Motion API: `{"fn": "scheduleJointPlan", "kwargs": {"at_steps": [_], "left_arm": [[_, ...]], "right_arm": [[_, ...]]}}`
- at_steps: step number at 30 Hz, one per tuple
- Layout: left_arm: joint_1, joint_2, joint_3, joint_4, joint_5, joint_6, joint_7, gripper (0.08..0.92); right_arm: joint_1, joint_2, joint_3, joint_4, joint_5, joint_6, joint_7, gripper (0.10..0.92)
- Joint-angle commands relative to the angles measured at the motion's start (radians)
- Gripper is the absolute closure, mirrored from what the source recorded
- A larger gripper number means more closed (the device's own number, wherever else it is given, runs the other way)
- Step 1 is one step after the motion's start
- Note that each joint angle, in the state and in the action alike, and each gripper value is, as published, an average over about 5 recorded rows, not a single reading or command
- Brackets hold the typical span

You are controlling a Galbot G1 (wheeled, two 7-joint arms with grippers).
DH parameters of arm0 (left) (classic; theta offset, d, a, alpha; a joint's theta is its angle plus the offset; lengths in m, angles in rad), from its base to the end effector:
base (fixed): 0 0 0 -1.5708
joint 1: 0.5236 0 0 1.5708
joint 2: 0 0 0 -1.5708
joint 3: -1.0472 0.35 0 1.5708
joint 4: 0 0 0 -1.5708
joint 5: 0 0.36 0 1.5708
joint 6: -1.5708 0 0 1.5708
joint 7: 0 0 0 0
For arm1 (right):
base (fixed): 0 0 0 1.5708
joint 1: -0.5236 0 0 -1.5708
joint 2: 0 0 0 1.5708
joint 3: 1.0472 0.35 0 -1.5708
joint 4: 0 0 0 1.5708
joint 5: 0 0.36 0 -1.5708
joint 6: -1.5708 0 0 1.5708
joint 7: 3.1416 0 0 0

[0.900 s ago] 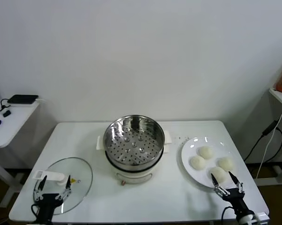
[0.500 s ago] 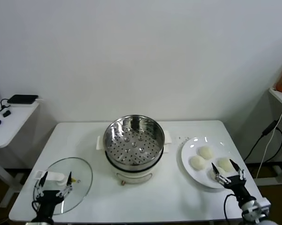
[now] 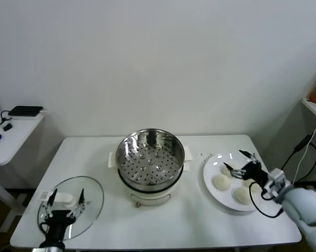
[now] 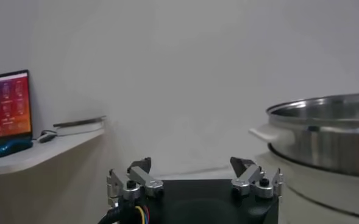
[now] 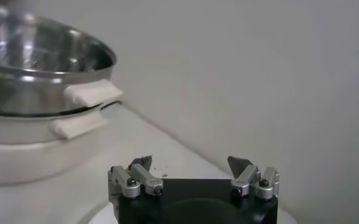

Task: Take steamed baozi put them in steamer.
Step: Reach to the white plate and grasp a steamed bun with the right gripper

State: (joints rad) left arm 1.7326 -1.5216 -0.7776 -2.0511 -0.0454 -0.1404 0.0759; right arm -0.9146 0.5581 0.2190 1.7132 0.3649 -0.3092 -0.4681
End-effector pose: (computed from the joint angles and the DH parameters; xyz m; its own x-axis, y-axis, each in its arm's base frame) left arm 0.1256 0.0892 -0.3346 -0.9929 -0.1074 0.0512 -0.0988 0.9840 0.1485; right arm 0.3699 -0.1970 -0.2018 -0.7362 -0.4222 0.5289 -0.6547 0.6421 -0.3988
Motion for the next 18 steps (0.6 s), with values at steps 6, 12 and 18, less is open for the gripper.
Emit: {"fn": "scheduleJointPlan", "kwargs": {"at_steps": [6,12,18], "left_arm": [[0.009,-0.026,0.033,0.009,0.035,-0.022,-0.007,0.177],[0.006,-0.002,0.026,0.018,0.036,-0.014,-0.015,0.177],[0.027,0.013,0.029,0.007,0.010,0.004,-0.023,0.177]], "right_arm": [[0.772,-0.181,-0.679,-0.260,-0.089,0.010,-0.540,0.203],[0.995,-0.114,-0.888,-0.427,-0.366,0.273,-0.693,0.203],[1.201,0.019,-1.127,-0.594,-0.413,0.339,-0.735,0.203]]}}
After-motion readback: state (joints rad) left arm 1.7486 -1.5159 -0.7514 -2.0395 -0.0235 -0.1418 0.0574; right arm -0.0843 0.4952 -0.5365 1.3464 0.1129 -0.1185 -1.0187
